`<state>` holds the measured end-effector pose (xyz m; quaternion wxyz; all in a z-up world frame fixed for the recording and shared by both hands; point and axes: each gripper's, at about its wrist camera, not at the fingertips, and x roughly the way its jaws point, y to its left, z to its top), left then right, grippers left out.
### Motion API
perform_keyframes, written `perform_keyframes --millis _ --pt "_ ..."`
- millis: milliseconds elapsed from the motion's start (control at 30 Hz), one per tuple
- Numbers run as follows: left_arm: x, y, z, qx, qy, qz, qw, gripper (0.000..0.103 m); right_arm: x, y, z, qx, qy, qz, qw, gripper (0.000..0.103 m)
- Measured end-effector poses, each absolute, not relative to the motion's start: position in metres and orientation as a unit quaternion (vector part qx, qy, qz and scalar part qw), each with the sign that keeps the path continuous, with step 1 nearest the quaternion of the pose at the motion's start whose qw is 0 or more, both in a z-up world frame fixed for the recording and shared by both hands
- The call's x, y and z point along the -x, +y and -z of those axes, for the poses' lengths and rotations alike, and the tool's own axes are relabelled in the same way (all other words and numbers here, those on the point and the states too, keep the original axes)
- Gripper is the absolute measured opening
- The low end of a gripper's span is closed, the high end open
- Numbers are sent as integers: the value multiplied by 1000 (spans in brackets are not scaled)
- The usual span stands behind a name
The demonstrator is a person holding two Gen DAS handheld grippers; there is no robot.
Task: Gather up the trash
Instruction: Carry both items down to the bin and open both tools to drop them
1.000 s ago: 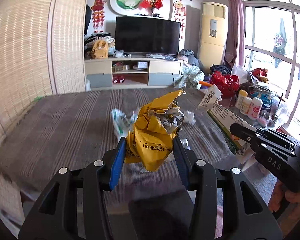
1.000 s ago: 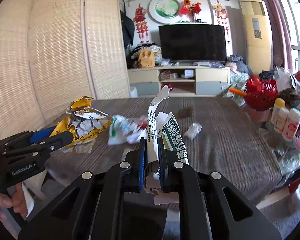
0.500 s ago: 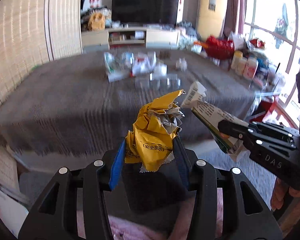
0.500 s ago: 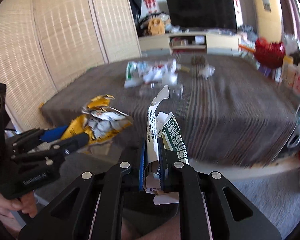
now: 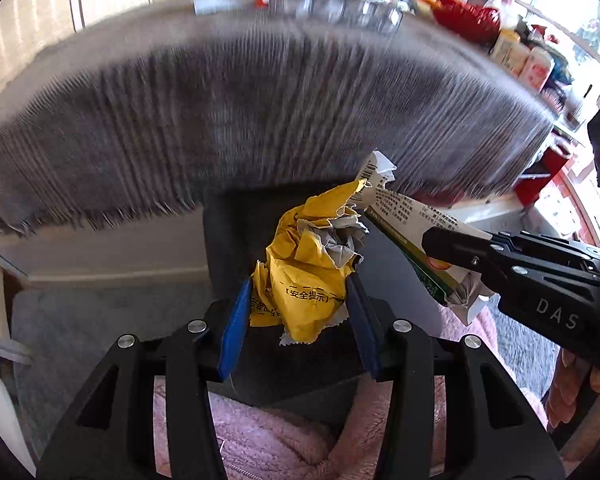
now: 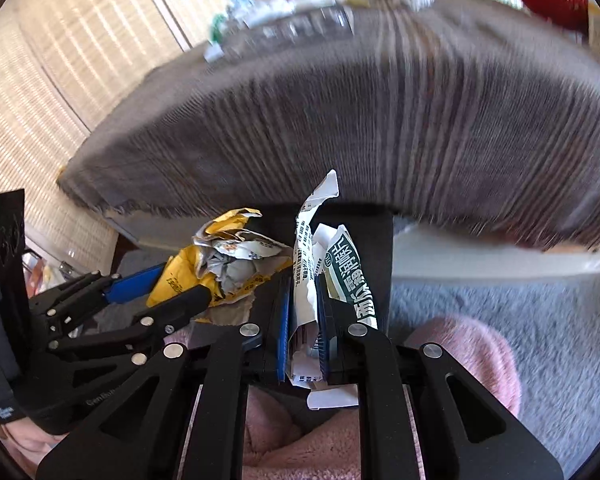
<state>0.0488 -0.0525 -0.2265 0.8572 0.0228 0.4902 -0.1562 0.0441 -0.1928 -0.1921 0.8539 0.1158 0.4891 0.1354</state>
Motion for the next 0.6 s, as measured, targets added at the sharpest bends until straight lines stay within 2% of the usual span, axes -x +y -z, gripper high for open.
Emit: perform_keyframes --millis 233,367,433,467,500,600 --pt "-69 -50 265 -15 541 163 825 46 -65 -185 220 -121 524 -127 833 16" --pt "-76 -46 275 -14 553 162 817 51 -75 -187 230 -139 532 -130 825 17" --pt "-78 -45 276 -20 554 162 816 54 -78 -189 231 -143 531 -123 826 40" --pt "-78 -46 275 -24 553 161 817 58 -78 -191 229 -151 525 -119 829 71" --pt "-78 -44 273 -28 550 160 819 60 -78 -192 227 -156 520 -117 832 77" --pt "-77 -38 262 -33 541 155 826 66 -76 -196 214 -147 506 -106 843 77"
